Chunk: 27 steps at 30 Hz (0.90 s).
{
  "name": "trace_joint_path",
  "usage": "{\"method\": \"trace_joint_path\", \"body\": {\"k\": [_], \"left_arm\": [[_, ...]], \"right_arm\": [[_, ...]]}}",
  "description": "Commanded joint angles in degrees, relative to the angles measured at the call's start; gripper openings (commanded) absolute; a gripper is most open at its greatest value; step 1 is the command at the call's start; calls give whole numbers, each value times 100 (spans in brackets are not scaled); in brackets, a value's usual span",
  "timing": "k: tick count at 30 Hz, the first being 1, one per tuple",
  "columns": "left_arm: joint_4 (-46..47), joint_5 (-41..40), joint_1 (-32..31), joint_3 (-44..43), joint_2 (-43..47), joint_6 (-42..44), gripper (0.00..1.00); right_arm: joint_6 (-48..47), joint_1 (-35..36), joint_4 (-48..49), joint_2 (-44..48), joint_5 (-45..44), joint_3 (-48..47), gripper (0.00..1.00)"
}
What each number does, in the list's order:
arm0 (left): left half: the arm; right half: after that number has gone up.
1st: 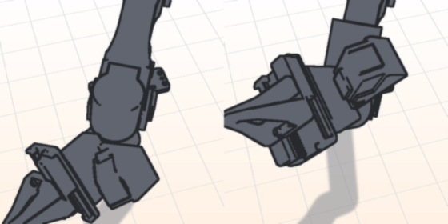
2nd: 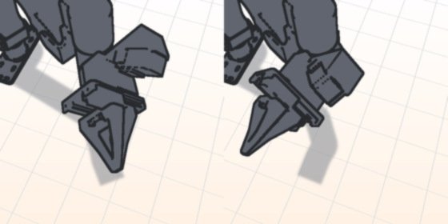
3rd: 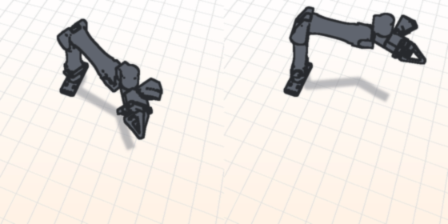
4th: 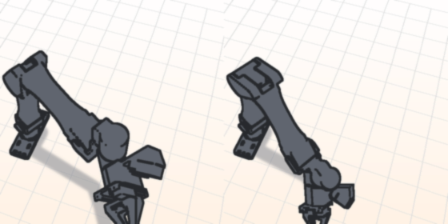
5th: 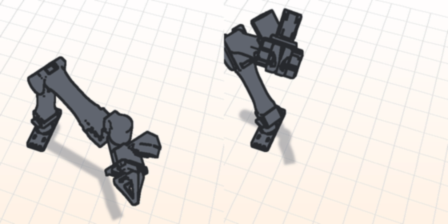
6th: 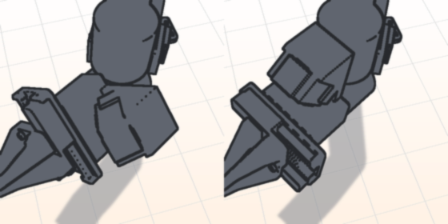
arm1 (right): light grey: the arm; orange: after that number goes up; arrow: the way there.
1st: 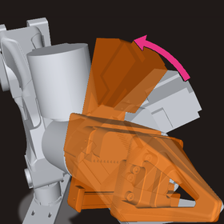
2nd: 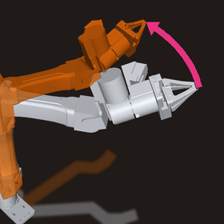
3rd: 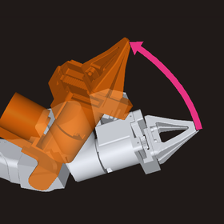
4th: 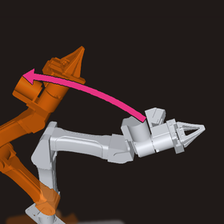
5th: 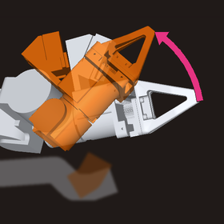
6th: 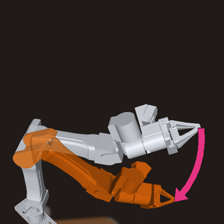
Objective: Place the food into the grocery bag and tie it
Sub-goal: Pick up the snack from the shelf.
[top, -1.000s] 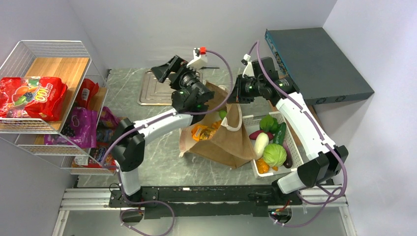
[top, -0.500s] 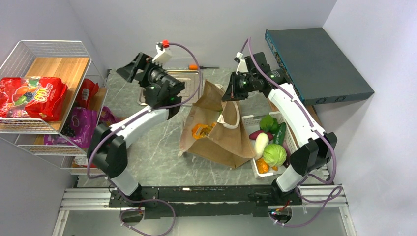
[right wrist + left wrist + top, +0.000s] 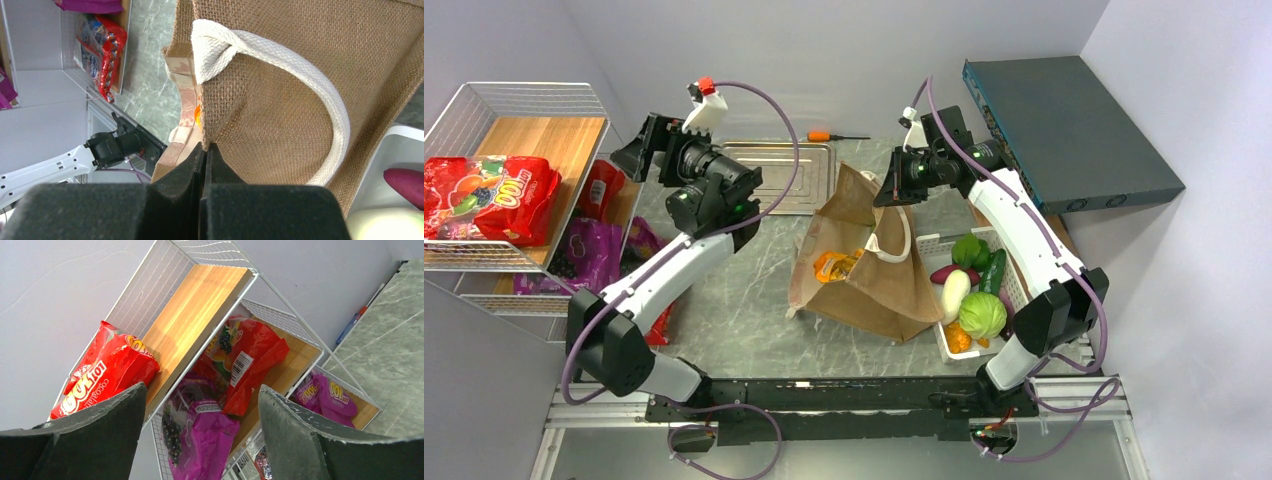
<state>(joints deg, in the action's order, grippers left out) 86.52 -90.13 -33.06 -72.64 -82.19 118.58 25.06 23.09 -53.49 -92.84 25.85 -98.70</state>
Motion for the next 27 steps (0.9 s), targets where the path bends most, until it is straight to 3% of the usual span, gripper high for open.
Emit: {"method": "trace_joint_path", "body": {"k": [1,19,27], "left_arm": [[711,-348,39,-239,280,581,83],[591,-30,731,-447,633,404,78],[431,138,1170,-161,1014,177,78]], "right_arm": [[-50,-9,57,1,-130,5,0],[-38,80,40,106,-77,135,0],[-55,151,40,146,-81,192,0]]}}
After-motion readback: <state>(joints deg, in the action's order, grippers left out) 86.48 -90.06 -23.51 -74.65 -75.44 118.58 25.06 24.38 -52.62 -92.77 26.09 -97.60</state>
